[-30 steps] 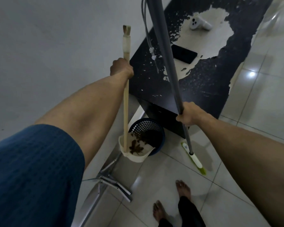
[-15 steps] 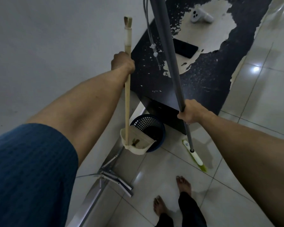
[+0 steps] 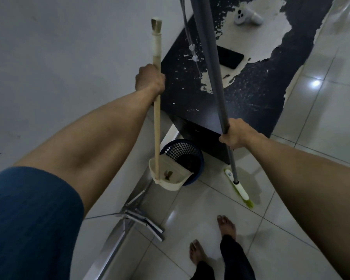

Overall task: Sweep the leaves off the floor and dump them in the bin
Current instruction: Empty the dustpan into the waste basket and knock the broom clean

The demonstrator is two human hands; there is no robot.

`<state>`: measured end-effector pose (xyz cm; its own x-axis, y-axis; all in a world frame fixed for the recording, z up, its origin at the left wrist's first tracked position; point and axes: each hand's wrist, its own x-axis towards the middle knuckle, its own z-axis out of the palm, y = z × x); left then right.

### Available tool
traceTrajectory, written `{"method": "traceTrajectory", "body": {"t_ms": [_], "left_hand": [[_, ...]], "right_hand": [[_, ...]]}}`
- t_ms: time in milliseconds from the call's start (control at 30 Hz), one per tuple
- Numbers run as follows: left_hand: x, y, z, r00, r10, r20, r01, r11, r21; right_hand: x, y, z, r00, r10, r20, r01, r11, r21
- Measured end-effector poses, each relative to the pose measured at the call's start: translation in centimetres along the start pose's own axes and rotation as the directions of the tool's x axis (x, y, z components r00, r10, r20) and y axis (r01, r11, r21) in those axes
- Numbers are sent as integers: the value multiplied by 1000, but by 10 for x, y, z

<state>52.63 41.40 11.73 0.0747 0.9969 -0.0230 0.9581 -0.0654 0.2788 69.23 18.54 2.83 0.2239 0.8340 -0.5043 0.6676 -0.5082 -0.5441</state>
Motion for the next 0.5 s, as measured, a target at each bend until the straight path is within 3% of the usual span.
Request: {"method": "traceTrajectory", "body": {"t_ms": [500], "left_hand": [[5,32,2,994,88,67,-95,989,112]], "right_hand": [[13,14,0,1000,20,-19,-19,999,34]]}}
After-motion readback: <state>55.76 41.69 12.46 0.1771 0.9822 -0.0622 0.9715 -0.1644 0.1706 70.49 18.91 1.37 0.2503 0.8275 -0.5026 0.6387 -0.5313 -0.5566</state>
